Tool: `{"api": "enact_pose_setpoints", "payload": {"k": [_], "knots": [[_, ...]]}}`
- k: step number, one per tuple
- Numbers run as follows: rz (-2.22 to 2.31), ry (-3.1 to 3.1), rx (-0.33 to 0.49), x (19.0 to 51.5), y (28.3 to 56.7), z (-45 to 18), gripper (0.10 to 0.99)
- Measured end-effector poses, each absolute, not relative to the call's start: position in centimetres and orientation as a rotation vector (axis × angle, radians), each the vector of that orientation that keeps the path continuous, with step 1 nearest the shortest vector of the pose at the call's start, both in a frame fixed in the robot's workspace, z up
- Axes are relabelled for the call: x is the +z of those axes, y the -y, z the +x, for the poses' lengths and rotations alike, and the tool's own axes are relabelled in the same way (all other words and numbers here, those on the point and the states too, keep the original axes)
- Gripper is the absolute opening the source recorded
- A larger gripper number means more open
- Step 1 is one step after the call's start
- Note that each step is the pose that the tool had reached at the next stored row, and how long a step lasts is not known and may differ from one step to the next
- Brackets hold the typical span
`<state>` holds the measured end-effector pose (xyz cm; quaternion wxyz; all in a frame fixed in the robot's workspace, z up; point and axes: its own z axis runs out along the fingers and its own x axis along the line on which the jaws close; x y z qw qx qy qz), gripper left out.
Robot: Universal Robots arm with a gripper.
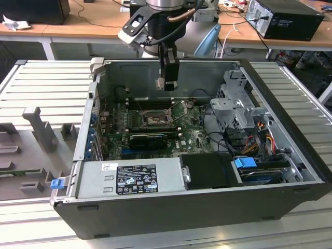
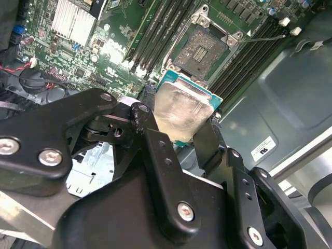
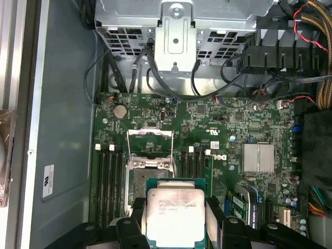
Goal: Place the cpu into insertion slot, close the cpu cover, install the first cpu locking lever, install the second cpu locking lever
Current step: 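Place the cpu into insertion slot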
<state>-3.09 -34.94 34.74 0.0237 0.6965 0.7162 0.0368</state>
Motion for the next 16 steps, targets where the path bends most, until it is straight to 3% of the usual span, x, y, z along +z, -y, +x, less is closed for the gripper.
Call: {"api": "enact_pose_setpoints", "payload": {"k": [16], "knots": [[2.161, -2.215, 0.11, 34.38, 34.94, -3.09, 0.541]]}}
